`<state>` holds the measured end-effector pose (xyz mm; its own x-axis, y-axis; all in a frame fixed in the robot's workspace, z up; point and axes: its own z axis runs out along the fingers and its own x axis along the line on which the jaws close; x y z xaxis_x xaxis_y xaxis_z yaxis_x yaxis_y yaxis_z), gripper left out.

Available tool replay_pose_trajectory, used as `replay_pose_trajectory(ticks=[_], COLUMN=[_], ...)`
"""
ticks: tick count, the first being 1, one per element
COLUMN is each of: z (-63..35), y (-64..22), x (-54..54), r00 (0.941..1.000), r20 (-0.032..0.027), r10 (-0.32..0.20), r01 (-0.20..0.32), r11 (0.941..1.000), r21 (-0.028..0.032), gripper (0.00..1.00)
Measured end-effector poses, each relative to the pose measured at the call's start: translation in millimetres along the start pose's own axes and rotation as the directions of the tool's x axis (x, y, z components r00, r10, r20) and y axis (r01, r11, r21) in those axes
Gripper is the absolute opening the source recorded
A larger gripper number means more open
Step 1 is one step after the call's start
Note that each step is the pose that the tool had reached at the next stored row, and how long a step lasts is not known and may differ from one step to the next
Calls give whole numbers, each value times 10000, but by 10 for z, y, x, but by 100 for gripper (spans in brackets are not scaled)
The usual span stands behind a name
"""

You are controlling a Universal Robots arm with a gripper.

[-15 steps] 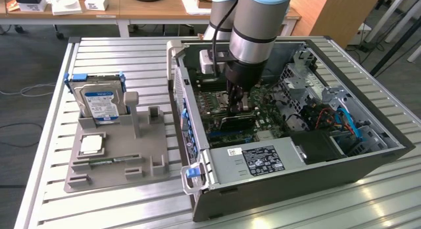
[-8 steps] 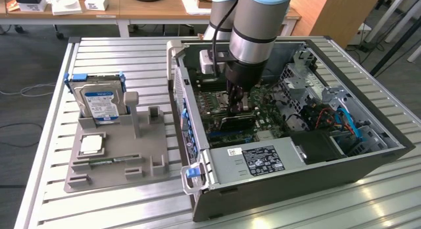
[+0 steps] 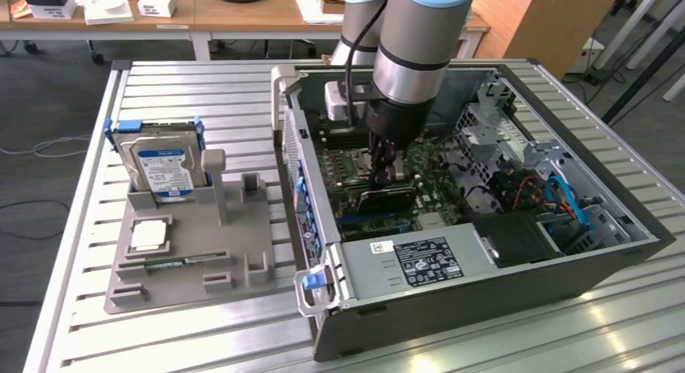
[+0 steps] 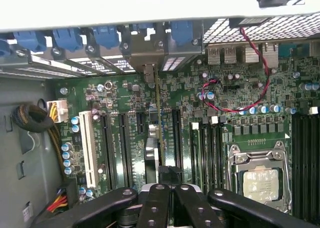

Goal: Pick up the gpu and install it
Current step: 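Press down on the gpu until it lock into place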

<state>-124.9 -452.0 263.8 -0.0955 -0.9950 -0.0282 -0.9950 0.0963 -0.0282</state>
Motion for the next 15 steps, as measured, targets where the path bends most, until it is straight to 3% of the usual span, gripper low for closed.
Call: replay_pose_trajectory(ticks=[8,15], z=[-2,-1], y=[2,39], x=[1,4], r00=[10000,10000], r20=[-12,-2], r10=[0,-1], r01=[0,1], r11=[10000,10000], r21=[-5,27], gripper=[11,11])
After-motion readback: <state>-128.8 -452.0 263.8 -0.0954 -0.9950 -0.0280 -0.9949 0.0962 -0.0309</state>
